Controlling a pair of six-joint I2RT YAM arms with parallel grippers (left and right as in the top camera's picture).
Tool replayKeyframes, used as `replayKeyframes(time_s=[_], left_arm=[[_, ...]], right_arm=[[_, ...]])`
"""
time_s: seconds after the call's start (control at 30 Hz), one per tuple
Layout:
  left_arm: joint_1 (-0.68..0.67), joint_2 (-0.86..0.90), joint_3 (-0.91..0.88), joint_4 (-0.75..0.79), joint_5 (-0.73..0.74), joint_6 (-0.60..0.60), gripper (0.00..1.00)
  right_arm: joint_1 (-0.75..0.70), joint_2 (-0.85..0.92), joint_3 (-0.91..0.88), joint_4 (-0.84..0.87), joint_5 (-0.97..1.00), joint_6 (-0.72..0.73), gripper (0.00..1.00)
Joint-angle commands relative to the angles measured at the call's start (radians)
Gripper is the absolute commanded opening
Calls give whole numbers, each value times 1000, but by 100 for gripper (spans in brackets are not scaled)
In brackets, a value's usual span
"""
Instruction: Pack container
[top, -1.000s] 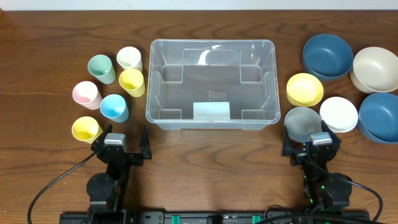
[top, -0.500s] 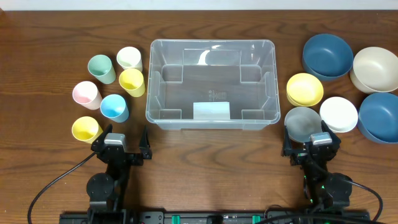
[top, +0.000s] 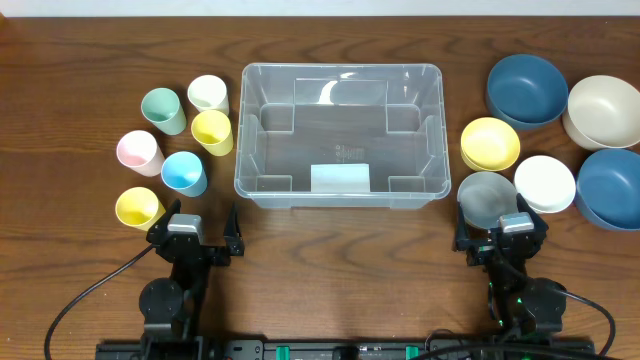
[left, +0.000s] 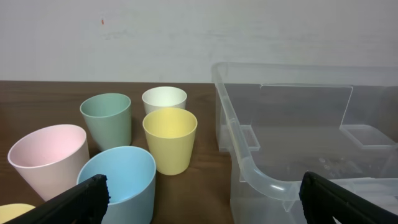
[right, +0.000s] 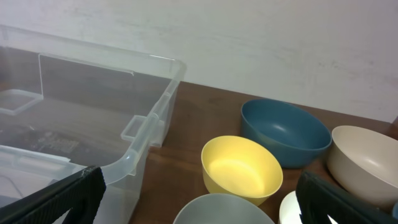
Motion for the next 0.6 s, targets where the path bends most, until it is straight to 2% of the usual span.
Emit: replayKeyframes(time_s=[0.0, 0.57], left_arm=[[4, -6, -15, -34, 11, 10, 98], [4, -6, -15, -34, 11, 10, 98]], right_arm=[[-5, -10, -4, -3, 9, -7, 99], [-5, -10, -4, -3, 9, -7, 99]])
